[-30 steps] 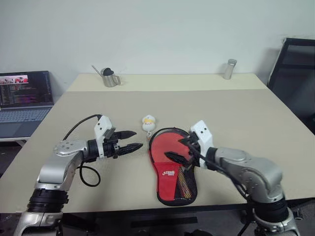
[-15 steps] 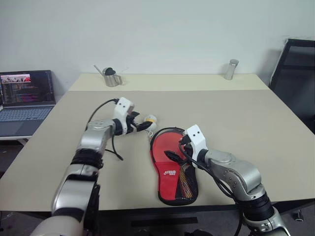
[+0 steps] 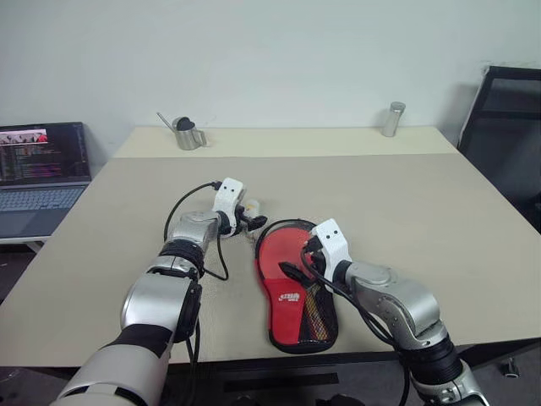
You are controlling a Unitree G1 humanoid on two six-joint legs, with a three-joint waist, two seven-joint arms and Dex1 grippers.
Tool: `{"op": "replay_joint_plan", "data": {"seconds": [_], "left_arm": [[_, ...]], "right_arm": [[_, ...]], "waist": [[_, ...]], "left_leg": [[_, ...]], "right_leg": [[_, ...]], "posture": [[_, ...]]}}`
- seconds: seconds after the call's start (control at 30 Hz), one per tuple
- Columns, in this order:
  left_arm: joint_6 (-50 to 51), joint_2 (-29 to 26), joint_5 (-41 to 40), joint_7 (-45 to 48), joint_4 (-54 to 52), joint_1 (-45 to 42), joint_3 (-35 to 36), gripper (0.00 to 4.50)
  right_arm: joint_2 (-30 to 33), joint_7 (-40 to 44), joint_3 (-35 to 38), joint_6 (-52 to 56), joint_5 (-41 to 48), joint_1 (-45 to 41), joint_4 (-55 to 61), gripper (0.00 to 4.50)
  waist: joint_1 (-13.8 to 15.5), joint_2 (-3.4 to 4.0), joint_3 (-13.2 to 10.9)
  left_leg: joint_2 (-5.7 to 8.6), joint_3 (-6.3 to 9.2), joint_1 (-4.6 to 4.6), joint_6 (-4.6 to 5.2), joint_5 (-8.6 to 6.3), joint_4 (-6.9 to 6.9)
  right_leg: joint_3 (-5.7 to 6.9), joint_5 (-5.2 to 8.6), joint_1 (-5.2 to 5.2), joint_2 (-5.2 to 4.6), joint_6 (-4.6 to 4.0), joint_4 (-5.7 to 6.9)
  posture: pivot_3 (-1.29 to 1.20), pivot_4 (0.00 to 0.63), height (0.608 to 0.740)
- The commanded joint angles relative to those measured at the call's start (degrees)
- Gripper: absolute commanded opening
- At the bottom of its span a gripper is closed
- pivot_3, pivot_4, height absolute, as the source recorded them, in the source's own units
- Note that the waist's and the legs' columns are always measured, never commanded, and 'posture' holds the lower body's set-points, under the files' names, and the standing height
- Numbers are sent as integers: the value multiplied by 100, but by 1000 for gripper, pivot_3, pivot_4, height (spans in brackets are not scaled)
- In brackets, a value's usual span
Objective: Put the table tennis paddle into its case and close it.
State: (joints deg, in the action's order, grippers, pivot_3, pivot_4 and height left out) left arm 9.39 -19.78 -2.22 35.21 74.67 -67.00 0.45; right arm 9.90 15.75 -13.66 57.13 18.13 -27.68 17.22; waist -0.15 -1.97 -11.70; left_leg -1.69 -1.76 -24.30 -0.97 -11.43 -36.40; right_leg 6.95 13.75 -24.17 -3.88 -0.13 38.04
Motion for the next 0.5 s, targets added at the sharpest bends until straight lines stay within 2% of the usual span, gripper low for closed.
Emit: {"op": "replay_joint_plan", "data": {"seconds": [0.03, 0.37, 0.5], "left_arm": [[-94, 59, 63, -80, -28, -165, 98, 4480], [-107, 194, 170, -126, -3, -57, 171, 4480], [-110, 238, 175, -131, -3, -20, 216, 3282]], "right_arm": [[-54, -23, 56, -130, -30, -9, 235, 4500], [-25, -5, -29, -340, -269, 20, 175, 4500], [31, -4, -134, -489, -451, 10, 124, 4500]], "waist": [[0, 0, 0], [-1, 0, 0], [-1, 0, 0]], "left_leg": [[0, 0, 0, 0, 0, 0], [2, -1, 0, 0, 0, -1], [2, -1, 0, 0, 0, -3]], "right_leg": [[0, 0, 0, 0, 0, 0], [0, 0, 0, 0, 0, 2], [0, 0, 0, 0, 0, 3]], "posture": [[0, 150, 740], [0, 150, 740], [0, 150, 740]]}}
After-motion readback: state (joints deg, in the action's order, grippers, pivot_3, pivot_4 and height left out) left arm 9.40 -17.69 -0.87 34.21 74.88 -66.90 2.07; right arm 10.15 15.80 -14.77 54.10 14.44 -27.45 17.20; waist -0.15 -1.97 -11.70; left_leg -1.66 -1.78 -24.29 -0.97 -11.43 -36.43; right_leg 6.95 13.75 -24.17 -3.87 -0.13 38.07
